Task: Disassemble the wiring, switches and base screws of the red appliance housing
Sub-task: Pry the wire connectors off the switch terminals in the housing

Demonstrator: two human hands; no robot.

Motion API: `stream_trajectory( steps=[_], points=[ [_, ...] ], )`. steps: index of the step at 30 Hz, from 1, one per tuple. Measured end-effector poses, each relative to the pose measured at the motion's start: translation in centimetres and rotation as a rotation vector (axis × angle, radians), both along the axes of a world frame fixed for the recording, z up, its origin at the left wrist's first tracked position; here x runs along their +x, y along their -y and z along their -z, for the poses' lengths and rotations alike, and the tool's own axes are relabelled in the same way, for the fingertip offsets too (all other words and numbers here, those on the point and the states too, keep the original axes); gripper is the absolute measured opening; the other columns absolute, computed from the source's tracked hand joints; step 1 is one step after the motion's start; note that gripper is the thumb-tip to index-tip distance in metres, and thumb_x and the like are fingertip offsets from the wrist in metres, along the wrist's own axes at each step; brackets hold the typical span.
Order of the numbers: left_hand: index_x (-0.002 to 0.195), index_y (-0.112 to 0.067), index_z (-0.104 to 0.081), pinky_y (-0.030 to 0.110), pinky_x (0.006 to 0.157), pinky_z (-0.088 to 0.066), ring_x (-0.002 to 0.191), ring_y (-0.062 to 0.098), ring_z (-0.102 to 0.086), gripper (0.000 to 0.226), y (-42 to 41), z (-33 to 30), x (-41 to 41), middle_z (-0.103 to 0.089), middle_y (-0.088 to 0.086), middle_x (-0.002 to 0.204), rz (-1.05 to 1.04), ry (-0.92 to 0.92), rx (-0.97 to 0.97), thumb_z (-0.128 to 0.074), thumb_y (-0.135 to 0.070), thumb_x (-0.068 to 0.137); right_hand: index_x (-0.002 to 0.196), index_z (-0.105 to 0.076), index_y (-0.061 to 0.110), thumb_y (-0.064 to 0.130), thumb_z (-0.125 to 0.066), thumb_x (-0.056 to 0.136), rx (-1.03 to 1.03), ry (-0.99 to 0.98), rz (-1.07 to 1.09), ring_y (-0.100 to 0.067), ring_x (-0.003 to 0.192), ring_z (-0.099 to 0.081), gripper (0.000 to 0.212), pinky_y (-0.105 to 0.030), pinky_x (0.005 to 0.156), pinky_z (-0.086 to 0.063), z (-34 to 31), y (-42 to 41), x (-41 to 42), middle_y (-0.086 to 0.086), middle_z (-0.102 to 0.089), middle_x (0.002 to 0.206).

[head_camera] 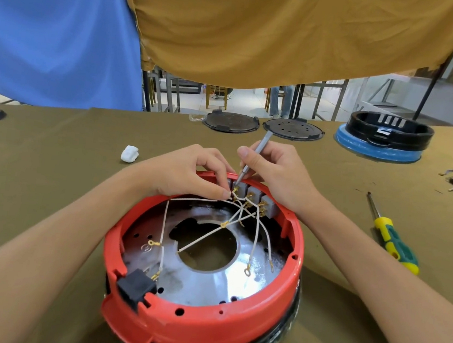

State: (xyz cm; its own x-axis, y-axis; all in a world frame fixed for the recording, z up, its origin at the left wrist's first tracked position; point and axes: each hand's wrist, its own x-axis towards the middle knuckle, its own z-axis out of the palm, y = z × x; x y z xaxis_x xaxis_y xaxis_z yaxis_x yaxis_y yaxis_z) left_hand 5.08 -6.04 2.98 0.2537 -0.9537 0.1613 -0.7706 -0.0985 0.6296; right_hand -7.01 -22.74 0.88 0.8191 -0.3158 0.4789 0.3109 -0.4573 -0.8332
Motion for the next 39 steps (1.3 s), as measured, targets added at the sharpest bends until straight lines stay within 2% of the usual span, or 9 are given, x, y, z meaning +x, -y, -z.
stream_trajectory(
  steps=[3,5,13,18,24,27,31,34,39],
  points=[
    [0.074,-0.038,-0.076,0.032,0.105,-0.04,0.107,0.0,-0.061,0.015,0.01,0.06,0.11,-0.06,-0.026,0.108,0.005,0.003,0.002,-0.075,-0.052,0.068,0.077,-0.067,0.008,0.027,-0.064,0.097,-0.019,0.02,0.02,-0.027,0.069,-0.068,0.028,-0.041,0.073,-0.057,-0.06,0.01,-0.02,-0.006,-0.068,0.07],
    [0.075,-0.037,-0.076,0.033,0.104,-0.04,0.108,0.0,-0.061,0.015,0.01,0.1,0.2,-0.06,-0.026,0.109,0.006,0.004,0.007,-0.075,-0.051,0.069,0.076,-0.066,0.009,0.028,-0.063,0.098,-0.039,0.048,0.043,-0.028,0.07,-0.068,0.029,-0.044,0.073,-0.057,-0.08,-0.03,-0.08,-0.006,-0.067,0.07],
    [0.074,-0.037,-0.076,0.03,0.103,-0.039,0.108,-0.001,-0.061,0.011,0.03,0.14,0.22,-0.061,-0.023,0.11,0.004,-0.009,0.002,-0.077,-0.047,0.07,0.078,-0.065,0.004,0.025,-0.063,0.098,-0.033,0.015,0.018,-0.014,0.065,-0.065,0.029,-0.032,0.069,-0.057,-0.37,-0.09,-0.05,-0.004,-0.065,0.069],
    [0.074,-0.036,-0.076,0.034,0.107,-0.038,0.11,-0.001,-0.059,0.016,0.05,0.09,0.18,-0.061,-0.022,0.112,0.008,-0.004,0.011,-0.075,-0.05,0.069,0.074,-0.065,0.007,0.028,-0.062,0.098,0.098,-0.058,-0.014,-0.013,0.062,-0.064,0.031,-0.025,0.066,-0.055,-0.32,0.09,0.06,-0.004,-0.065,0.067],
    [0.074,-0.035,-0.076,0.03,0.105,-0.038,0.108,-0.001,-0.06,0.015,0.03,0.01,0.11,-0.061,-0.021,0.111,0.011,-0.005,0.011,-0.077,-0.049,0.069,0.071,-0.065,0.01,0.031,-0.061,0.099,0.189,-0.127,-0.044,-0.008,0.059,-0.063,0.035,-0.017,0.06,-0.051,-0.37,0.17,0.3,0.001,-0.064,0.061],
    [0.074,-0.036,-0.076,0.031,0.104,-0.038,0.108,0.0,-0.06,0.017,0.0,0.02,0.11,-0.061,-0.018,0.114,0.009,-0.006,0.007,-0.075,-0.053,0.068,0.071,-0.064,0.011,0.03,-0.061,0.099,0.188,-0.087,-0.018,-0.01,0.06,-0.062,0.034,-0.02,0.061,-0.052,-0.15,-0.03,0.22,0.001,-0.063,0.062],
    [0.075,-0.038,-0.075,0.031,0.105,-0.038,0.108,-0.001,-0.06,0.017,-0.01,0.01,0.15,-0.061,-0.023,0.111,0.009,0.022,0.014,-0.073,-0.054,0.069,0.074,-0.064,0.01,0.028,-0.062,0.098,0.07,-0.002,0.012,-0.018,0.065,-0.063,0.03,-0.034,0.068,-0.055,-0.02,-0.16,0.03,-0.001,-0.064,0.067],
    [0.078,-0.039,-0.075,0.033,0.106,-0.04,0.108,-0.001,-0.06,0.02,0.08,0.07,0.01,-0.06,-0.02,0.113,-0.003,0.052,0.009,-0.073,-0.056,0.068,0.076,-0.064,0.009,0.028,-0.062,0.098,0.012,0.018,0.011,-0.017,0.065,-0.063,0.029,-0.032,0.068,-0.055,-0.19,-0.12,0.0,-0.003,-0.063,0.069],
    [0.077,-0.041,-0.075,0.037,0.107,-0.041,0.107,-0.002,-0.06,0.018,0.06,0.07,0.0,-0.06,-0.024,0.11,0.002,0.062,0.002,-0.073,-0.057,0.069,0.074,-0.063,0.009,0.026,-0.062,0.098,0.02,-0.002,-0.006,-0.014,0.063,-0.062,0.03,-0.026,0.065,-0.054,-0.23,-0.06,0.14,-0.001,-0.062,0.066]
  ],
)
